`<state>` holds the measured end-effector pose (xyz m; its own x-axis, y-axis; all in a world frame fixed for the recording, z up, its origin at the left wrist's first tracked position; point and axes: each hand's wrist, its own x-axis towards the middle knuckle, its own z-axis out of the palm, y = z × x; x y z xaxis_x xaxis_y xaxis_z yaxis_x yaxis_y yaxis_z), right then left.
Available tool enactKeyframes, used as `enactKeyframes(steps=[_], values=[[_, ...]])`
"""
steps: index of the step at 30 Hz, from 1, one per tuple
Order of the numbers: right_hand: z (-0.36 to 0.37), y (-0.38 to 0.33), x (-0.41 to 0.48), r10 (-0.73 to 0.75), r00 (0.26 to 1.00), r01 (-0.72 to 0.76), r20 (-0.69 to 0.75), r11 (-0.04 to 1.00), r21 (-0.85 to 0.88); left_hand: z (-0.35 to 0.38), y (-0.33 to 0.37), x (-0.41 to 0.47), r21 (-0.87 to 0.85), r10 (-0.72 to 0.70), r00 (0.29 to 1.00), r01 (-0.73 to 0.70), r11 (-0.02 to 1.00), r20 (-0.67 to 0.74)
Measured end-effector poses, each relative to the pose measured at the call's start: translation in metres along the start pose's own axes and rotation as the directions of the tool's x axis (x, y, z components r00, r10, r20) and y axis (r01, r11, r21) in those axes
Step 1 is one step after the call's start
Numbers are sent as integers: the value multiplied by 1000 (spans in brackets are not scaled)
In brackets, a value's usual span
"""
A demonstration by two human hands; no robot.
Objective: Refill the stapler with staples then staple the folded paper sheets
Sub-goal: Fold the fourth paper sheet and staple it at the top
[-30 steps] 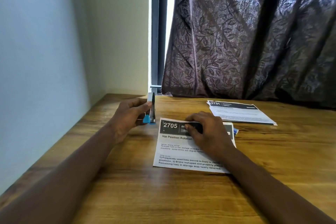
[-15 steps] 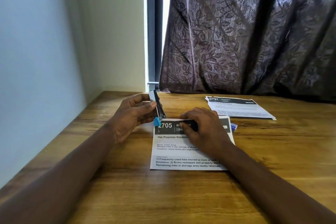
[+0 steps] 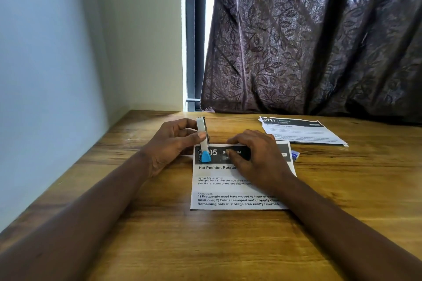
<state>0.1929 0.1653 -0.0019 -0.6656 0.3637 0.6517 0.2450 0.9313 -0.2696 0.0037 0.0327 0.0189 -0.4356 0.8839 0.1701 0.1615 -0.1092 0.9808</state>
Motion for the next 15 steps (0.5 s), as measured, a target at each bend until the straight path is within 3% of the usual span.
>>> enactKeyframes(steps=[15], values=[[1,-4,-1,-5,1000,4,22,999,42,4,4,-2,176,48,999,-44,983,-17]])
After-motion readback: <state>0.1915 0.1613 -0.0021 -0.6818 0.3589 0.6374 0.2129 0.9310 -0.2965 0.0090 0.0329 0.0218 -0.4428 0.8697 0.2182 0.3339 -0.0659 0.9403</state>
